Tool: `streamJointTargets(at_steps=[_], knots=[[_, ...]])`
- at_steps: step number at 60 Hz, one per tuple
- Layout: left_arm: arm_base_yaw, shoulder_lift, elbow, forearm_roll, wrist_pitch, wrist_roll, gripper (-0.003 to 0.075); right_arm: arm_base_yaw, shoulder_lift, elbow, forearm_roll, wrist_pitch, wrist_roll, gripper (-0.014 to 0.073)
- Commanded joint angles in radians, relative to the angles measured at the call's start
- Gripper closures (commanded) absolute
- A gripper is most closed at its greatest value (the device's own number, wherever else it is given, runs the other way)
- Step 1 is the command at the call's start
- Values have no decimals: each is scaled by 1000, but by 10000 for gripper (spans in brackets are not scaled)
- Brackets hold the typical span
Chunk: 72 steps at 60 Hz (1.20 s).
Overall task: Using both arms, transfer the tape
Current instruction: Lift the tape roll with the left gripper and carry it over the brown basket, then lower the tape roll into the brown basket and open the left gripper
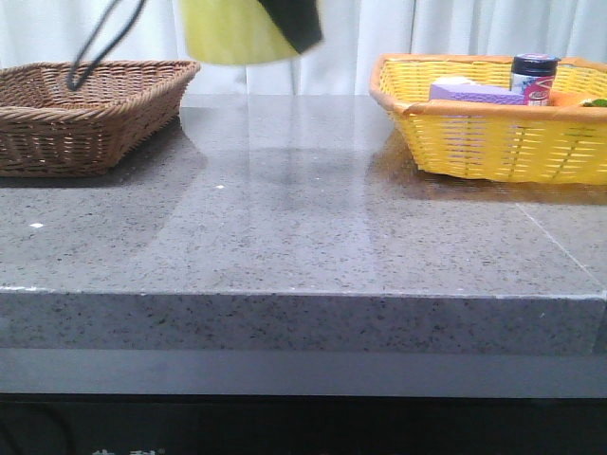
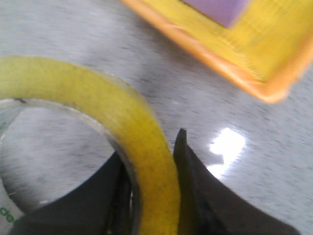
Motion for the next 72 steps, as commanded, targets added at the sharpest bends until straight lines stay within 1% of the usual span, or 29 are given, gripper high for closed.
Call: streamJointTargets(at_steps=[1, 18, 31, 40, 52, 54, 58, 61, 66, 69, 72], knots=[[70, -62, -65, 21, -1, -15, 660, -4, -1, -25, 6, -70, 2, 161], [326, -47, -65, 25, -5, -15, 660, -4, -1, -25, 6, -69, 2, 161], [472, 17, -65, -32, -12, -15, 660, -4, -1, -25, 6, -69, 2, 161], [511, 70, -65, -75, -15, -15, 660, -4, -1, -25, 6, -69, 2, 161], [504, 124, -65, -92, -19, -15, 649, -4, -1, -25, 6, -69, 2, 161], [504, 129, -65, -103, -23, -15, 636, -4, -1, -25, 6, -69, 2, 161], [504, 136, -65, -114, -23, -15, 575, -4, -1, -25, 6, -69, 2, 161], [504, 136, -65, -119, -23, -15, 503, -4, -1, -25, 6, -69, 2, 161], [504, 136, -65, -121, -23, -25, 359, -4, -1, -25, 6, -69, 2, 161], [504, 136, -67, -126, -23, -30, 302, -4, -1, -25, 6, -69, 2, 161], [504, 132, -69, -140, -23, -34, 266, -4, -1, -25, 6, -69, 2, 161]])
